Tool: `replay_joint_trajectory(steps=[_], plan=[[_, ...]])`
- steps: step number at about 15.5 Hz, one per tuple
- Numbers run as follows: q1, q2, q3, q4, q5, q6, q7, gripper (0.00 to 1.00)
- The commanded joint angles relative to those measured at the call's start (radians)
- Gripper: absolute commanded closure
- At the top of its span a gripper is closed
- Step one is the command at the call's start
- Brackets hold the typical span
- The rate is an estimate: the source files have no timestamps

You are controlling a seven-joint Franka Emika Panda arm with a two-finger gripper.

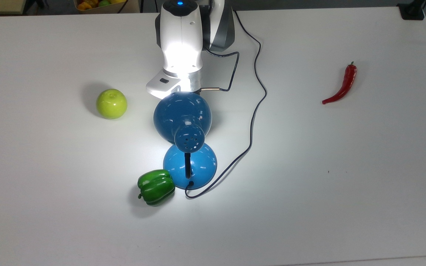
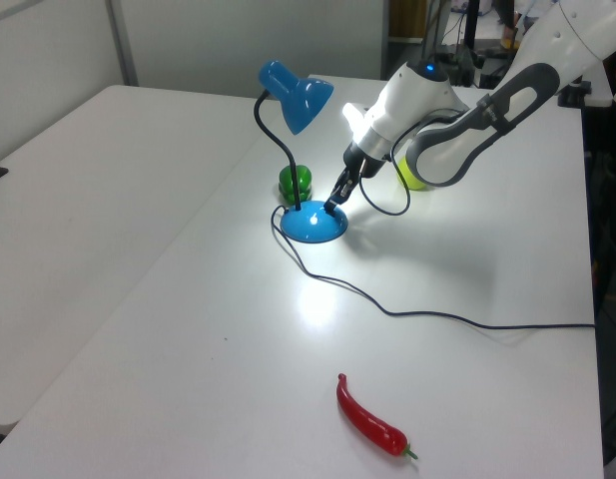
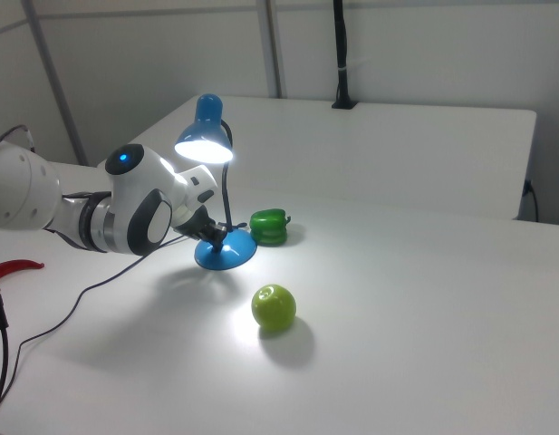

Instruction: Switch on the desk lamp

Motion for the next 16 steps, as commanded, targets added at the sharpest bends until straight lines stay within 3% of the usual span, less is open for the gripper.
replay_joint_trajectory(steps=[1, 8, 16], plan=[[0.009, -0.006, -0.011, -0.015, -0.021, 0.029, 0.032, 1.00], [0.009, -0.086, -0.011, -0.065, -0.021, -0.024, 0.026, 1.00], [0.019, -0.227, -0.009, -0.059, -0.024, -0.432, 0.022, 1.00]])
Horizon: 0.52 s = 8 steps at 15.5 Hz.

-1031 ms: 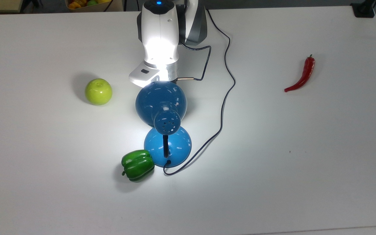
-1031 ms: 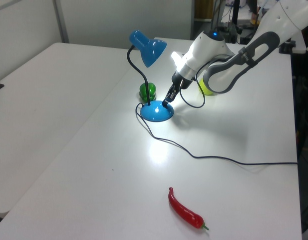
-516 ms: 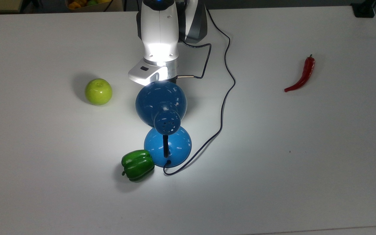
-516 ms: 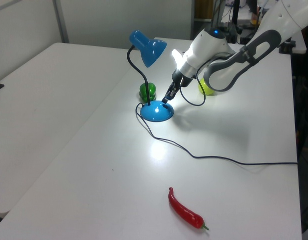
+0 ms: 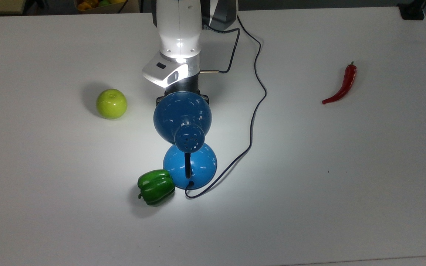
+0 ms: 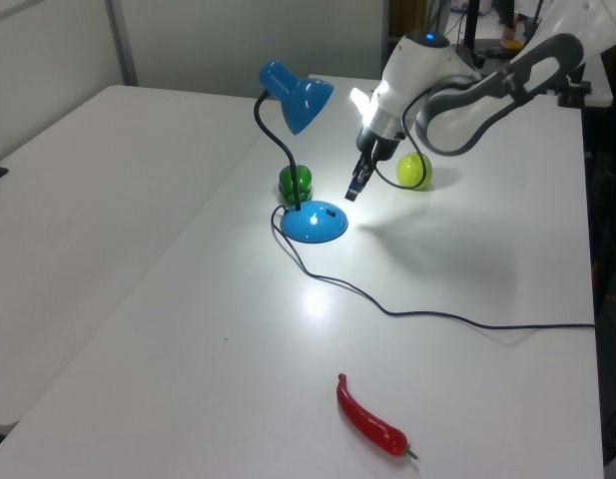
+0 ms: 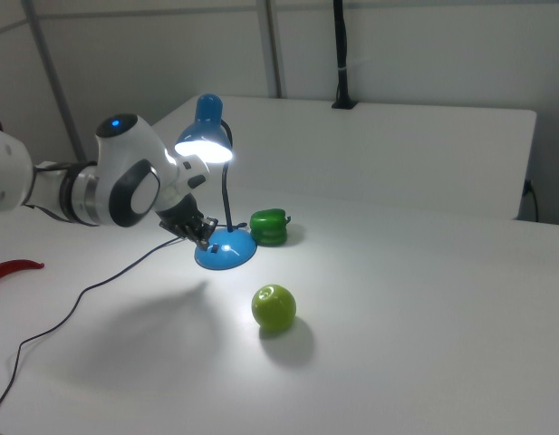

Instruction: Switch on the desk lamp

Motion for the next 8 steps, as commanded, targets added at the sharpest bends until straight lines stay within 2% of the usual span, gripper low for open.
replay_joint_trajectory(steps=[1, 3, 4, 6, 7, 8], plan=[[0.020, -0.109, -0.009, -0.035, -0.023, -0.200, 0.021, 1.00], [0.022, -0.147, -0.008, -0.031, -0.023, -0.303, 0.021, 0.87], [0.022, -0.166, -0.008, -0.029, -0.022, -0.344, 0.026, 0.75], [0.022, -0.202, -0.006, -0.015, -0.020, -0.409, 0.031, 0.58], [0.023, -0.218, -0.006, -0.014, -0.020, -0.442, 0.032, 0.41], [0.025, -0.236, -0.006, -0.006, -0.020, -0.473, 0.032, 0.09]])
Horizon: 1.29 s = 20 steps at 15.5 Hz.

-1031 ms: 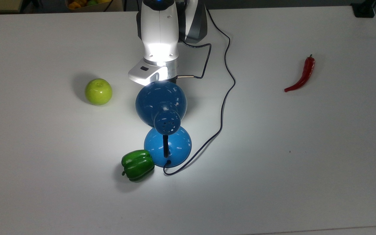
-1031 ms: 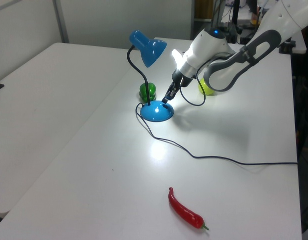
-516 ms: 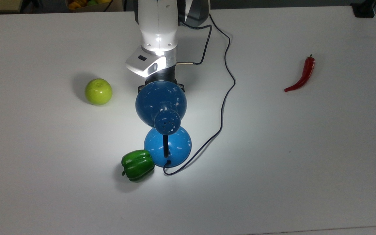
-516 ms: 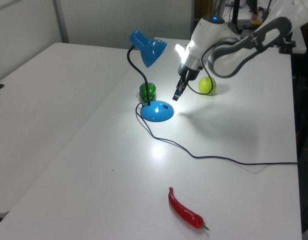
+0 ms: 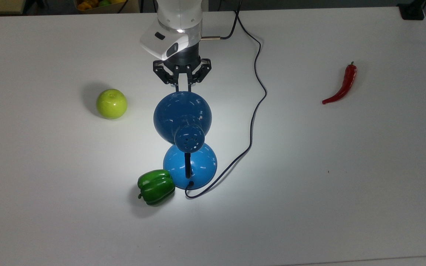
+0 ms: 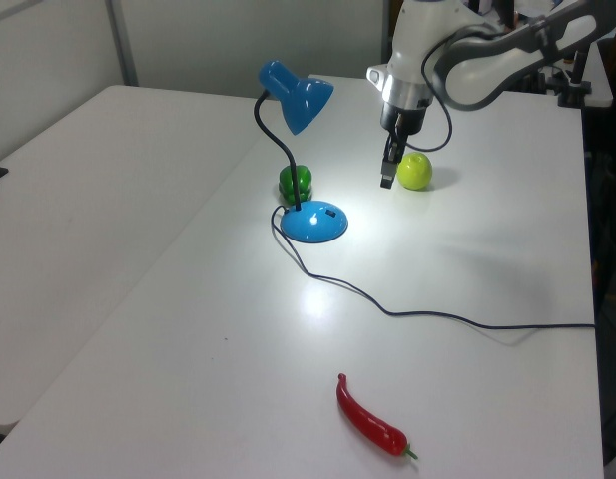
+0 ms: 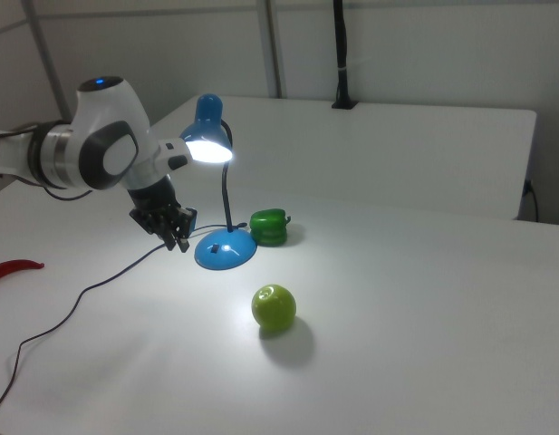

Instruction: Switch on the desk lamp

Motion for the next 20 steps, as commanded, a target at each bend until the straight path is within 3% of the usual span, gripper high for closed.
replay_joint_trajectory(steps=[1, 7, 12, 16, 20], plan=[[0.020, -0.088, -0.005, -0.003, -0.019, -0.131, 0.034, 0.00], [0.023, -0.118, 0.000, 0.190, 0.019, -0.430, 0.037, 0.00], [0.020, -0.125, 0.029, 0.279, 0.042, -0.584, 0.050, 0.00], [0.010, -0.148, 0.057, 0.293, 0.044, -0.583, 0.139, 0.00], [0.002, -0.140, 0.057, 0.285, 0.063, -0.489, 0.123, 0.00]])
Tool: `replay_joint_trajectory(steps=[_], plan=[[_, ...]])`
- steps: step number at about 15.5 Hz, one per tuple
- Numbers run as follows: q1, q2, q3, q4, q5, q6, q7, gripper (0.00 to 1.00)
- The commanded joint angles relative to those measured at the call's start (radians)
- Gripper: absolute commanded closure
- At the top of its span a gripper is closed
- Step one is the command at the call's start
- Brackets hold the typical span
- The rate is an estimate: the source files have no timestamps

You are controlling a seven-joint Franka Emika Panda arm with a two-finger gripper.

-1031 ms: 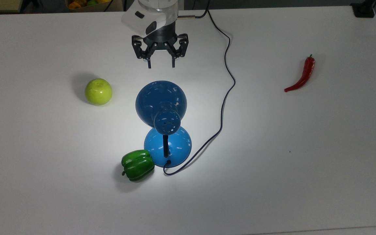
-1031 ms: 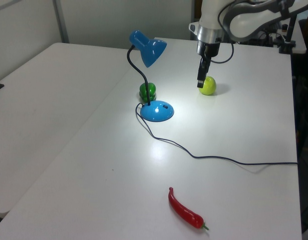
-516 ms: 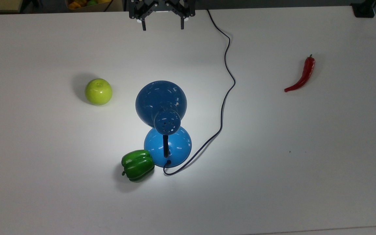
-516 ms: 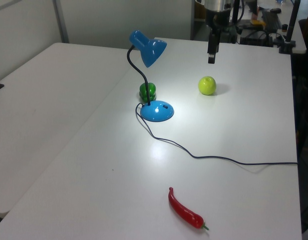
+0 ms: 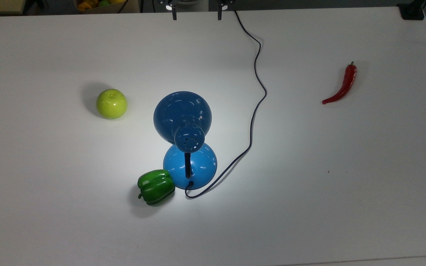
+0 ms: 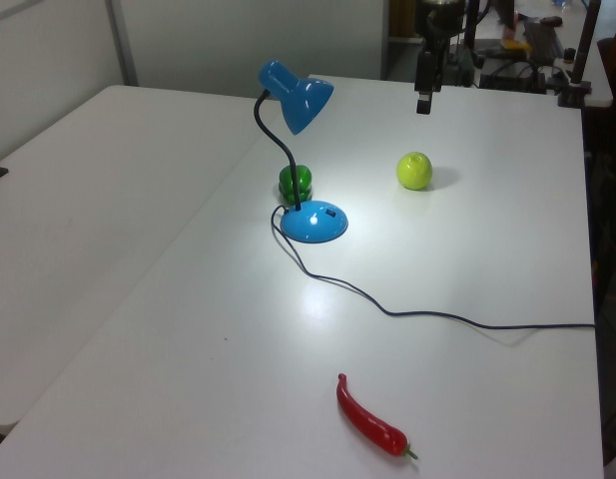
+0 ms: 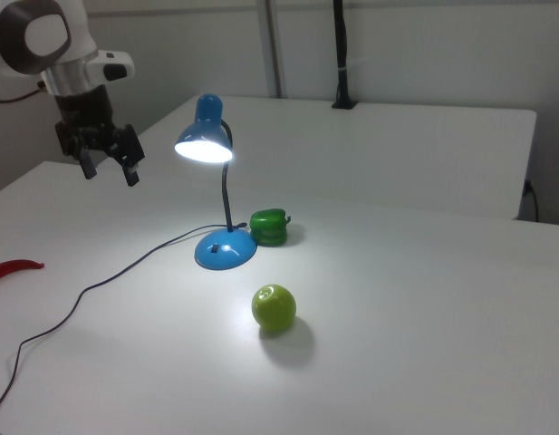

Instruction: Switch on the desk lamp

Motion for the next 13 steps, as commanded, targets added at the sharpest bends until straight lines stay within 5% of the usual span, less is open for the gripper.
replay_joint_trajectory(steps=[1, 4, 13], plan=[[-0.018, -0.001, 0.004, -0.009, 0.038, 0.095, -0.010, 0.00], [-0.021, -0.001, -0.008, -0.018, 0.038, 0.111, -0.125, 0.00], [-0.026, -0.004, -0.006, -0.016, 0.037, 0.102, -0.120, 0.00]])
